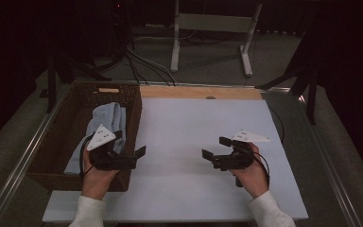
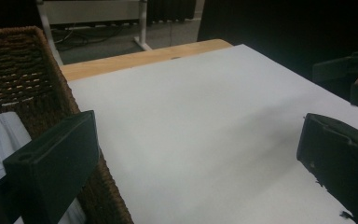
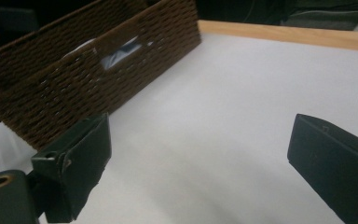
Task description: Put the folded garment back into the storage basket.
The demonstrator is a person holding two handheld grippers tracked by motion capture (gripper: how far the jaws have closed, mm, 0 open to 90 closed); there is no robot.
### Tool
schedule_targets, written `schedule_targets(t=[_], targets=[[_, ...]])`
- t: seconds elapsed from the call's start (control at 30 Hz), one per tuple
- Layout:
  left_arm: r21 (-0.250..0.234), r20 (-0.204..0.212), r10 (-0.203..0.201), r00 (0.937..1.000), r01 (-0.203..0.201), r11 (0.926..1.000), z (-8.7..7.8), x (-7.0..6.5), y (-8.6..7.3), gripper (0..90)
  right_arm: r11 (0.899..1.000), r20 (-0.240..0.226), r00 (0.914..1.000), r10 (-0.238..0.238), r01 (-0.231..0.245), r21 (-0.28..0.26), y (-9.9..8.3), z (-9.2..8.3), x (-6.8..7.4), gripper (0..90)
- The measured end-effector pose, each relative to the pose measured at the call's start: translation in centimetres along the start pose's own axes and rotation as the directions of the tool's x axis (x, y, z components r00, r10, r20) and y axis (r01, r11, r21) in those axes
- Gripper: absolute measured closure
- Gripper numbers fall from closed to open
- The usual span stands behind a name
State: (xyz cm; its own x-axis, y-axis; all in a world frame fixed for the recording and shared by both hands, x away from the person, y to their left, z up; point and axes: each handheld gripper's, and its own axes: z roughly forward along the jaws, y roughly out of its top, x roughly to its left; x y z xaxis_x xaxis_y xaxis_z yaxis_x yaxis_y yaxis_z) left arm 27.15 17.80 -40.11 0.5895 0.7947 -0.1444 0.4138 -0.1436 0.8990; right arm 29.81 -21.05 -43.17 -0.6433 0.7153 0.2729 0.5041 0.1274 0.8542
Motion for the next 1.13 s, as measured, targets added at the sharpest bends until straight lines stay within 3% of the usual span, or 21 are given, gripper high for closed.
schedule_targets(t=[0.5,1.13], targets=[[-0.006,0.000,0.009,1.0000,-0.009,0.9999,-0.3,0.1,-1.0,0.2,0.993,0.079,0.9956,0.052,-0.043,-0.112,-2.0,-4.6,-3.4,6.5],[-0.016,-0.013,-0.002,0.9999,0.002,0.9999,-0.9,0.5,-1.6,0.2,0.985,0.106,0.9924,0.061,-0.043,-0.167,-3.9,-7.1,-4.6,6.5]])
